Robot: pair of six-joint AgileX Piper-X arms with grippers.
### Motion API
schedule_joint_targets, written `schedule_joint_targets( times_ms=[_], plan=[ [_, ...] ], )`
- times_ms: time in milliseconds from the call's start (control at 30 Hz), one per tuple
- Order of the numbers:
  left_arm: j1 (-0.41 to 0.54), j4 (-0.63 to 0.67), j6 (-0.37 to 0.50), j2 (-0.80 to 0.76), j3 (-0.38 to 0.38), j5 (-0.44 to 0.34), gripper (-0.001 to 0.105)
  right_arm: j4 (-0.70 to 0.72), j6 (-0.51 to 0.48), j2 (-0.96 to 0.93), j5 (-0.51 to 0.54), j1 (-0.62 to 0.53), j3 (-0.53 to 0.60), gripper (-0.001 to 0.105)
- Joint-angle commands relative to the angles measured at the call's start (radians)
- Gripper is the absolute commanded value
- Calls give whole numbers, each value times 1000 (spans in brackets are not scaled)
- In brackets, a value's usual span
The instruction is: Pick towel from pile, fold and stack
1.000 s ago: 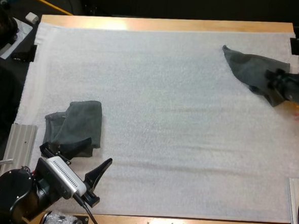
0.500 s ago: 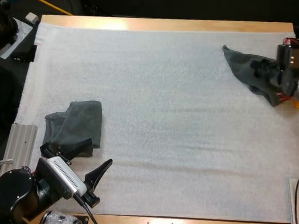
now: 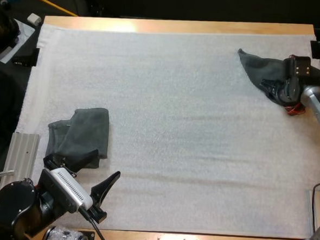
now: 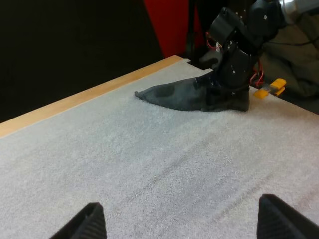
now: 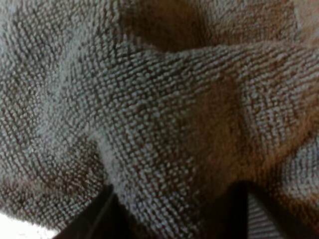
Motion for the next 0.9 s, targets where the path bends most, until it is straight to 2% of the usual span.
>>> schedule_joint_targets(
  times_ms=[0,133,200,533,767,867],
  plan=[
    [-3,-10,-12,3,-6,10,61,2,-7,0,-8,2,-8,46],
    [-5,-7,-12,4,-7,9,61,15,-18,-11,-14,1,-12,12],
    [-4,-7,-13,6,-6,8,61,23,-36,-17,-18,7,-13,1],
    [-5,-9,-15,-1,-4,11,61,81,-253,-234,-5,66,-12,0],
    [-5,-9,-15,-1,-4,12,61,165,-285,-439,-9,141,-13,0],
    [-4,-2,-15,2,-6,8,61,150,-300,-419,-10,123,-12,0]
  ],
)
